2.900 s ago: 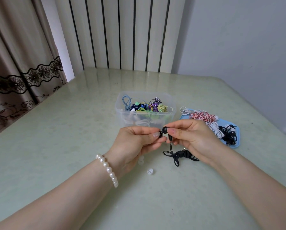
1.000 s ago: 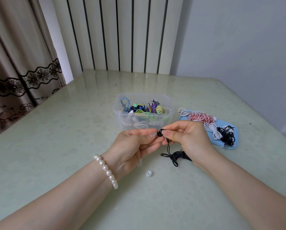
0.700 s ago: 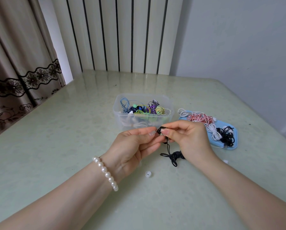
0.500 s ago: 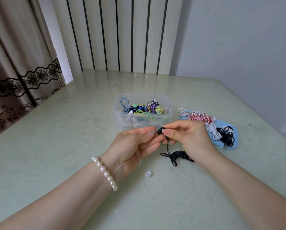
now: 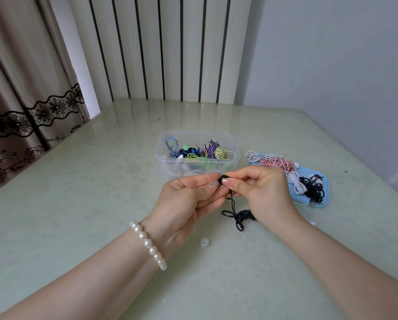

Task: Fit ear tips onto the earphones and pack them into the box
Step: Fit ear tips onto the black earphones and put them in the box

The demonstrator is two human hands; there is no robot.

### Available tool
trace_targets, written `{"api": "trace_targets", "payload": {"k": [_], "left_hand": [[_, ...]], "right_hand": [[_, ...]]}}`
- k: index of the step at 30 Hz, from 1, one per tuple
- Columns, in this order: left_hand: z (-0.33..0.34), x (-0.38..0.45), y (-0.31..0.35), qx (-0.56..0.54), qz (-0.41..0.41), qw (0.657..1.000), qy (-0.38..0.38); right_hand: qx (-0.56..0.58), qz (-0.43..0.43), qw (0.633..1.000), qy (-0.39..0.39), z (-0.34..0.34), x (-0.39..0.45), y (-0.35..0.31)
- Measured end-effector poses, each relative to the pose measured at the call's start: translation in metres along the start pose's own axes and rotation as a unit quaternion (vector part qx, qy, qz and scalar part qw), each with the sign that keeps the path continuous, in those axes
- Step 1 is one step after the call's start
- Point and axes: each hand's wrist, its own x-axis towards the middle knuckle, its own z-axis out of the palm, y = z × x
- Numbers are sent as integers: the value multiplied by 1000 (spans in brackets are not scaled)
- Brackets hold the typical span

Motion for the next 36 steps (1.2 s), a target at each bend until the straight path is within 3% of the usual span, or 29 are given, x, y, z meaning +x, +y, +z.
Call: {"api": "trace_targets", "payload": {"k": [5, 8, 13, 21, 27, 36], "left_hand": [[1, 0, 0, -19, -2, 1000, -7], [1, 2, 2, -41, -19, 999, -5], [-3, 3, 2, -50, -37, 998, -9], [1, 5, -2, 10, 21, 999, -46], [2, 5, -7, 33, 62, 997, -21], [2, 6, -2, 22, 69, 996, -51]], "right_hand": [[57, 78, 995, -39, -11, 5, -3], [137, 149, 977, -63, -18, 8, -5], [177, 215, 956, -90, -15, 5, -7], [254, 268, 919, -135, -17, 5, -12], [246, 290, 917, -120, -16, 5, -13], [260, 300, 910, -118, -16, 5, -17]]}}
